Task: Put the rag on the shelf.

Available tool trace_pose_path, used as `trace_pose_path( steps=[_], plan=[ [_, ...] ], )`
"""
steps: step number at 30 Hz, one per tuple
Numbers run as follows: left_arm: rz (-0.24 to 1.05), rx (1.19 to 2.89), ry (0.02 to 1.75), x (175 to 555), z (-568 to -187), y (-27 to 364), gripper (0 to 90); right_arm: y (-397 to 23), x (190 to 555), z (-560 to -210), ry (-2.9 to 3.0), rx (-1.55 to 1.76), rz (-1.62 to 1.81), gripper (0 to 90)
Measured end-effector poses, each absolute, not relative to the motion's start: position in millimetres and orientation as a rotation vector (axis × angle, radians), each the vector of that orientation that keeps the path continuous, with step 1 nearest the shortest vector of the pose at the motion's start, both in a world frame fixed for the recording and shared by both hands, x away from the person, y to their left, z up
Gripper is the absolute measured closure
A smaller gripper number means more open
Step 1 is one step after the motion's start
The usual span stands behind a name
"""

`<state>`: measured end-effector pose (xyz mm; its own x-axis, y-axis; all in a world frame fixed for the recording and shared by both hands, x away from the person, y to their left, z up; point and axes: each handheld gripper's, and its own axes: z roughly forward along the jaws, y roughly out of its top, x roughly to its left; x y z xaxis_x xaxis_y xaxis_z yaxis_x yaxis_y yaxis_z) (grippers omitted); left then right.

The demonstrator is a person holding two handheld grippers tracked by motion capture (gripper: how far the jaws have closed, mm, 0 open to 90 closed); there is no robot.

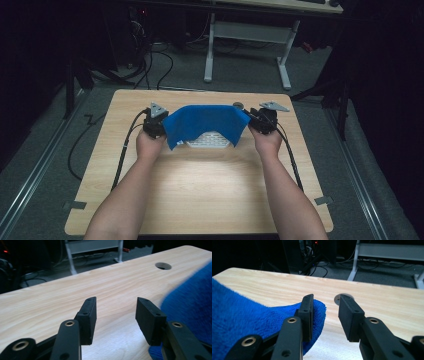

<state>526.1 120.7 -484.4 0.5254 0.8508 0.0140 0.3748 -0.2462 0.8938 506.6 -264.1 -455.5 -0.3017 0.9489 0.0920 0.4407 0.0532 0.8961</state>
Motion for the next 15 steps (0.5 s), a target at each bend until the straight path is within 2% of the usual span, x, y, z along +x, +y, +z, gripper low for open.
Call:
trace_pose_path(
  steps=[5, 15],
  plan=[
    [0.671, 1.822, 1.039, 523.2, -474.0, 132.8, 49.6, -266.9, 501.5, -442.7, 1.776, 1.352, 1.209, 62.1],
    [0.671, 1.81, 1.06, 524.6, -472.3, 138.3, 50.5, -267.6, 498.9, -437.9, 1.777, 1.343, 1.2, 62.1]
  ],
)
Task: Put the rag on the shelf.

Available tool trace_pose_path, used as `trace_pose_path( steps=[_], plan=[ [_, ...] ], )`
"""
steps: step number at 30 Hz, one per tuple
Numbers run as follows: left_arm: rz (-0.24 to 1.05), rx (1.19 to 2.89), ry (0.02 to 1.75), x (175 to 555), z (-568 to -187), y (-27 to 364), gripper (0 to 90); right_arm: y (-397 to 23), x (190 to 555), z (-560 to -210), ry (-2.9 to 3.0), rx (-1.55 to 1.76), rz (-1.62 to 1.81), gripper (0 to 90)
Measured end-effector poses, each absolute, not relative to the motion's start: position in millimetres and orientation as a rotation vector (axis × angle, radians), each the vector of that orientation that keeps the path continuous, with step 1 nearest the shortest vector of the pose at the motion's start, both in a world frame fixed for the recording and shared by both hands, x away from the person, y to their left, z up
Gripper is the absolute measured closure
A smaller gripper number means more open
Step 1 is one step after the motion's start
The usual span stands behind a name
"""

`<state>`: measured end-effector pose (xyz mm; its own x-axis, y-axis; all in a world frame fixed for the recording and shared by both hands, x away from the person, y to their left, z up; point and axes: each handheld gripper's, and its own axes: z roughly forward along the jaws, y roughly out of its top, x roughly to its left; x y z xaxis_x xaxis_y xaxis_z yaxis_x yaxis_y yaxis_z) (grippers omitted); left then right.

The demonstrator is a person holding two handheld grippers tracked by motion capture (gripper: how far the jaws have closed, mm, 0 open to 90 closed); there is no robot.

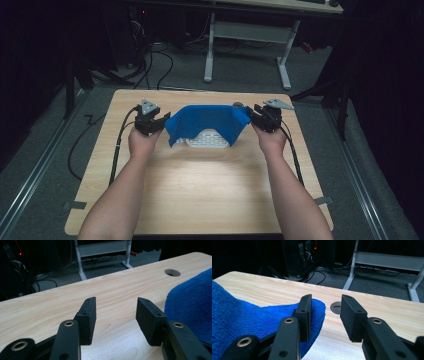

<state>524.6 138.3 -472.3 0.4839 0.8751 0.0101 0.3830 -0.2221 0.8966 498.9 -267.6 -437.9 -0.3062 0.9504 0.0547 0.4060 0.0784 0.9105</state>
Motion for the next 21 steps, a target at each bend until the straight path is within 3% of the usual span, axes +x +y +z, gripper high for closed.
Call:
trace_pose_path(
  steps=[6, 12, 21],
  plan=[
    [0.68, 1.771, 1.104, 529.8, -474.4, 143.5, 43.5, -267.4, 502.2, -439.5, 1.783, 1.344, 1.178, 60.7],
    [0.684, 1.767, 1.126, 532.5, -476.0, 148.8, 41.6, -274.2, 505.8, -442.1, 1.786, 1.382, 1.145, 51.1],
    [0.693, 1.74, 1.14, 533.0, -472.4, 156.2, 41.8, -283.3, 503.5, -433.0, 1.75, 1.363, 1.164, 49.5]
  ],
)
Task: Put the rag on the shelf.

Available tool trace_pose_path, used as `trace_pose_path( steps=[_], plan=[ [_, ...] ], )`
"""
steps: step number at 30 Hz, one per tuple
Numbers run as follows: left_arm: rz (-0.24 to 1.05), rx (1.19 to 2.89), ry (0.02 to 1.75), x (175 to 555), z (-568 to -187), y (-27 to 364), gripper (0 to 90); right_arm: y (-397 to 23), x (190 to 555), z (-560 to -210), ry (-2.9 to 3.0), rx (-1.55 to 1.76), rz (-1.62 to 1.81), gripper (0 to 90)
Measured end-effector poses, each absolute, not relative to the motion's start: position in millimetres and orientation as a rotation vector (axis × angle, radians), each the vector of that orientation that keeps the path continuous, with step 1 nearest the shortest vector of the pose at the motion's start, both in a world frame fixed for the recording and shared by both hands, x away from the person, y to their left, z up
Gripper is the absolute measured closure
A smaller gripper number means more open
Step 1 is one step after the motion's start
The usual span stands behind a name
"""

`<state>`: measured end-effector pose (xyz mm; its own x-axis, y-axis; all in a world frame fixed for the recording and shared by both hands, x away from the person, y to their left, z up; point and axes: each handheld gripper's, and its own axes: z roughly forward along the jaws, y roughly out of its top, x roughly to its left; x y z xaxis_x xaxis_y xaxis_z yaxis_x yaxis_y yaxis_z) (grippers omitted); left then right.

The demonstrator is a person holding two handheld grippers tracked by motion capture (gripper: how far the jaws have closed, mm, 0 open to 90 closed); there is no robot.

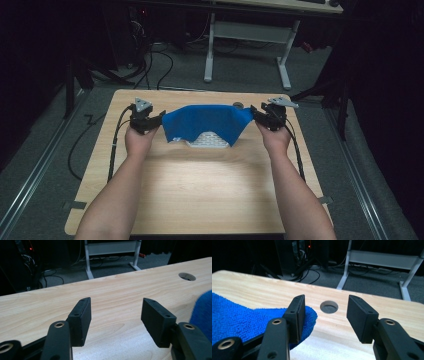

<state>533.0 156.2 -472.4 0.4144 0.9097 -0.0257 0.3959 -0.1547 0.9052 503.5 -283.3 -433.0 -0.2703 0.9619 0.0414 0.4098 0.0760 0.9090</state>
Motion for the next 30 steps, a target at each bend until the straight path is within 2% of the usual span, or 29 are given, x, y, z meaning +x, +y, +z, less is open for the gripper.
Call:
trace_pose_path(
  steps=[8, 19, 27, 30],
  plan=[
    [0.677, 1.749, 1.168, 535.3, -475.7, 161.0, 42.3, -292.9, 500.8, -430.1, 1.744, 1.379, 1.154, 49.6],
    [0.719, 1.754, 1.194, 527.3, -478.9, 177.4, 42.7, -292.1, 489.3, -441.8, 1.789, 1.364, 1.114, 50.8],
    [0.725, 1.776, 1.175, 486.3, -485.8, 188.0, 44.4, -294.9, 456.8, -451.5, 1.817, 1.329, 1.088, 51.3],
    [0.704, 1.821, 1.161, 461.0, -492.4, 187.4, 44.3, -298.3, 430.5, -459.7, 1.819, 1.301, 1.083, 51.1]
  ],
)
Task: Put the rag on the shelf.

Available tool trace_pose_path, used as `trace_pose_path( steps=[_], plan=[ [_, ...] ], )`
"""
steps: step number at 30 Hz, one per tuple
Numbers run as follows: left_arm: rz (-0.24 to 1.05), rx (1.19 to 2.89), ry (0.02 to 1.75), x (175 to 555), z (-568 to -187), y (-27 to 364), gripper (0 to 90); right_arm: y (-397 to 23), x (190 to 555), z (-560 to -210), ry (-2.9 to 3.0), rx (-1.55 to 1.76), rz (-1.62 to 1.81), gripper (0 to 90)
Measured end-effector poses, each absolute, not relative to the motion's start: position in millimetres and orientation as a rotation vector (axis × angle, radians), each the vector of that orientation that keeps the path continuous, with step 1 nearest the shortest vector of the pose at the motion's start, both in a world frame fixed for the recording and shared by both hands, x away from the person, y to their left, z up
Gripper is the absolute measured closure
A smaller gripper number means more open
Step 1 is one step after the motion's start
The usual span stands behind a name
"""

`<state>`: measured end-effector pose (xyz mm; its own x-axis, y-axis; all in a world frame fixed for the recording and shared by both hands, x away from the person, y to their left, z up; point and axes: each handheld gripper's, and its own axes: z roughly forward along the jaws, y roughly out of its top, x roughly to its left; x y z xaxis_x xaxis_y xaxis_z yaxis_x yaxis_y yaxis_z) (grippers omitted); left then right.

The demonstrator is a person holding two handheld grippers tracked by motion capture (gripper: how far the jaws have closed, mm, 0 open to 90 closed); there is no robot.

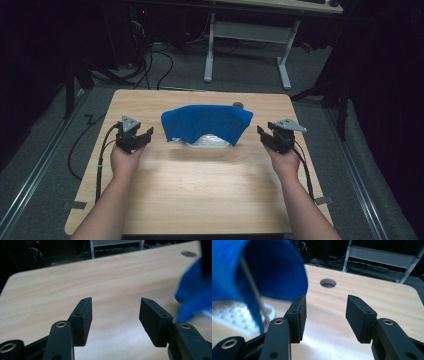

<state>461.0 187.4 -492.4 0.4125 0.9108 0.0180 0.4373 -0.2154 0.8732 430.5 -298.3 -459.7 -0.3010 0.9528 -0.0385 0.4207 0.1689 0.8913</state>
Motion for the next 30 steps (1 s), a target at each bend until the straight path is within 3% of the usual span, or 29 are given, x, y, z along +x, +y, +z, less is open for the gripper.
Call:
trace_pose_path(
  steps=[14, 19, 30],
  plan=[
    [0.641, 1.849, 1.103, 370.9, -507.6, 194.0, 43.5, -312.5, 334.8, -491.3, 1.804, 1.278, 1.023, 52.2],
    [0.521, 1.834, 1.089, 316.2, -513.8, 190.9, 42.5, -311.7, 295.4, -497.9, 1.809, 1.301, 1.057, 48.4],
    [0.563, 1.885, 1.048, 307.7, -516.0, 182.1, 41.3, -308.8, 287.5, -501.1, 1.828, 1.3, 1.062, 45.8]
  ],
)
